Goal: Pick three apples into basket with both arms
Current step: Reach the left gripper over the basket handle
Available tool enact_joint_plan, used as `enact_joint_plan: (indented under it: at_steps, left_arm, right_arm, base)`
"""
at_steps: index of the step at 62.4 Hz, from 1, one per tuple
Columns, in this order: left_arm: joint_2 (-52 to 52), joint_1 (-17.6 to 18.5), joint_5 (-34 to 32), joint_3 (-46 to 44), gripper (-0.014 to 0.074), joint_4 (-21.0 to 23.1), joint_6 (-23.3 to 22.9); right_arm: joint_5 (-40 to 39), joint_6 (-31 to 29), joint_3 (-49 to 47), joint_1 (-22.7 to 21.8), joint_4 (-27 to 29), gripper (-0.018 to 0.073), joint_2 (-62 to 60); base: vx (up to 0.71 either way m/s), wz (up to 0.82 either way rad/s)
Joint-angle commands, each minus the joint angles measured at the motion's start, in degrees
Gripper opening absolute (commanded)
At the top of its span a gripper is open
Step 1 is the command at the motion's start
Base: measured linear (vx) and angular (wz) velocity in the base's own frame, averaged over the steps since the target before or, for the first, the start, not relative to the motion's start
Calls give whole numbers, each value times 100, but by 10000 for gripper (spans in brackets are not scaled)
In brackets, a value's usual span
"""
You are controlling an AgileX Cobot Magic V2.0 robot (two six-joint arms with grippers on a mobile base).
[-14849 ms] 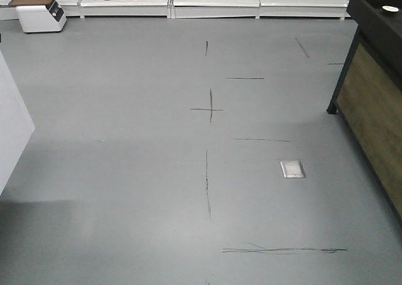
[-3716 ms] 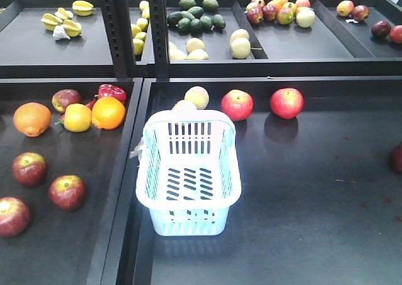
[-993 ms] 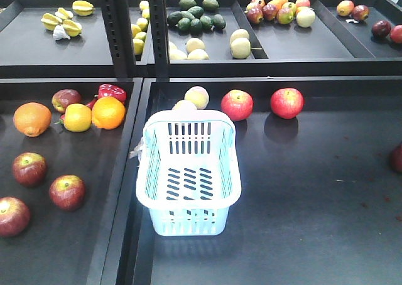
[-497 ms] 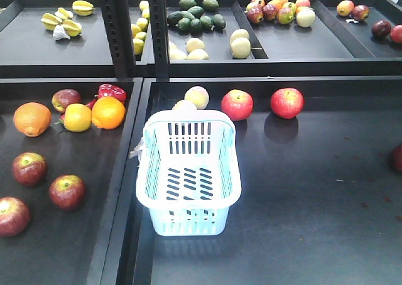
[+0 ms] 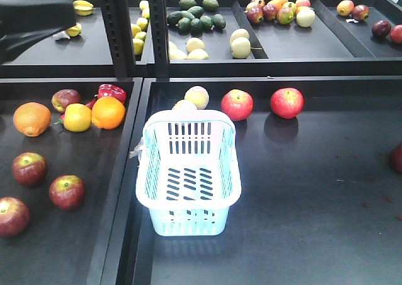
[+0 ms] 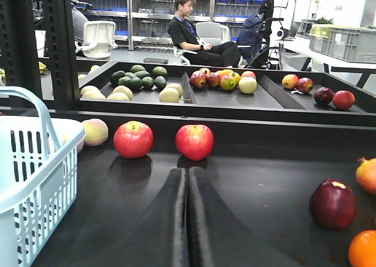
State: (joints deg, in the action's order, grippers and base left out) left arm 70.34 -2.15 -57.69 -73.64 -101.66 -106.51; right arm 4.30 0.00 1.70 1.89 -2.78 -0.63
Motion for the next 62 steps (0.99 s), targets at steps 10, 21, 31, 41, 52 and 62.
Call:
enact_joint_plan:
  at_steps: [10, 21, 31, 41, 52, 62]
  left_arm:
    - [1329, 233, -940, -1604, 584, -268, -715]
    - [2352, 643, -1167, -2497, 533, -268, -293]
    - [3157, 960, -1319, -3019, 527, -268, -217]
    - [3806, 1156, -1428, -3141, 527, -268, -97]
    - [4225, 1226, -1377, -3136, 527, -268, 430]
    - [4478, 1226, -1207, -3136, 527, -268, 897]
  right_arm:
    - [-430, 0, 59, -9, -16, -3, -50]
    - [-430, 0, 59, -9, -16, -3, -50]
    - [-430, 0, 59, -9, -16, -3, -50]
    - [-430, 0, 59, -9, -16, -3, -50]
    - [-430, 0, 59, -9, -16, -3, -50]
    - [-430, 0, 59, -9, -16, -3, -50]
  base:
    - [0, 0]
    - [0, 0]
    - [0, 0]
    - [0, 0]
    - [0, 0]
    - [0, 0]
